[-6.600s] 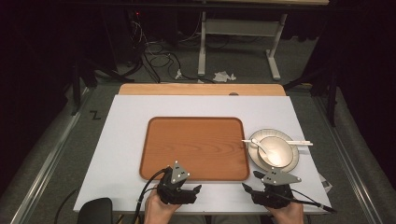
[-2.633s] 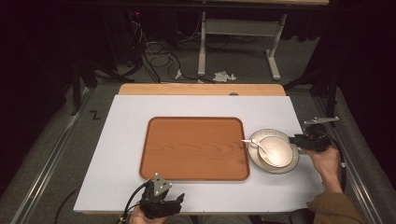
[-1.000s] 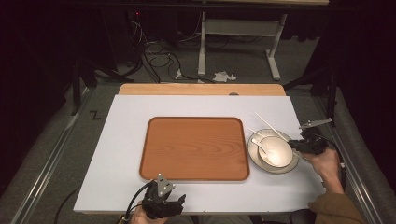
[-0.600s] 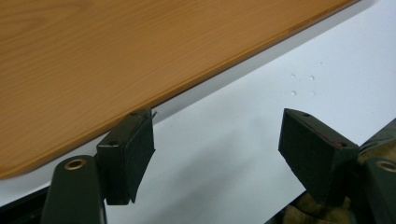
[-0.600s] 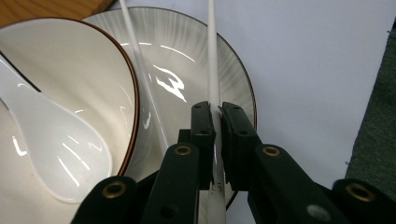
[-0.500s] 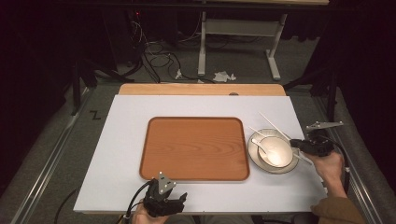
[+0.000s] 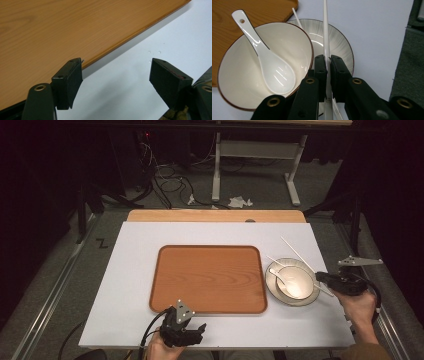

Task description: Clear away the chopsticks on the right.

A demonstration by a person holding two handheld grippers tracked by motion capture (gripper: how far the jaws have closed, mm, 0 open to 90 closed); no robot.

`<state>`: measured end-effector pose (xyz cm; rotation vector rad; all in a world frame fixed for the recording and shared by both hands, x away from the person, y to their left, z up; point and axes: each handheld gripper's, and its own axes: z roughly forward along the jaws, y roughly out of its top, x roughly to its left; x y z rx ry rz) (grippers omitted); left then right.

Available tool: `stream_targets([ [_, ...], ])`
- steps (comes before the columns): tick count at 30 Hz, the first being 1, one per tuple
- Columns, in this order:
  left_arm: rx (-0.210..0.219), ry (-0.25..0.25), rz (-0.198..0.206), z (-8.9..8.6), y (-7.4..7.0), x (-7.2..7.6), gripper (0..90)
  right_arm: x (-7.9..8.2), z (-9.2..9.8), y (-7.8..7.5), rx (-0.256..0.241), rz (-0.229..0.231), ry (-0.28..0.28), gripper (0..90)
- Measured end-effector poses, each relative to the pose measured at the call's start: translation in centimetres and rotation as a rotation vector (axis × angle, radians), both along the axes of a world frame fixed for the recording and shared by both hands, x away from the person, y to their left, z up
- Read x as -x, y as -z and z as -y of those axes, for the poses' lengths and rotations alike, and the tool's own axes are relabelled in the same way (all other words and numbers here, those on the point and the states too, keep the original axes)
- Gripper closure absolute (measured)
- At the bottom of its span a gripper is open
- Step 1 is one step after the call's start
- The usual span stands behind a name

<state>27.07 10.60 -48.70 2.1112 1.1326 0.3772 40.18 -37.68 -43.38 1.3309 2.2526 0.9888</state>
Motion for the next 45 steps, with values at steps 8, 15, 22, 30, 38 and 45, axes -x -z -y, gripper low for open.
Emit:
stream_targets([
  [8,0.006,0.040,0.008,0.8,-0.1,-0.8,26.5,2.5,-0.5,-1.2,-0.009,0.047,0.015,85.3],
  [15,-0.004,0.091,0.001,1.8,0.0,-1.6,26.5,4.4,-1.4,-1.7,-0.008,0.060,0.025,85.3],
  [22,0.000,0.136,-0.001,2.5,-0.1,-2.3,26.6,6.2,-2.8,-2.3,-0.016,0.069,0.011,85.3],
  [30,0.008,0.158,-0.005,2.8,-0.2,-2.8,26.7,7.2,-6.1,-2.1,-0.018,0.055,-0.047,85.3],
  [38,0.012,0.154,-0.004,2.8,-0.2,-2.9,26.7,7.4,-9.9,-1.7,0.011,0.039,-0.122,85.3],
  [45,0.011,0.146,-0.009,2.6,-0.2,-2.8,26.7,6.8,-11.8,-0.5,0.026,-0.002,-0.135,85.3],
])
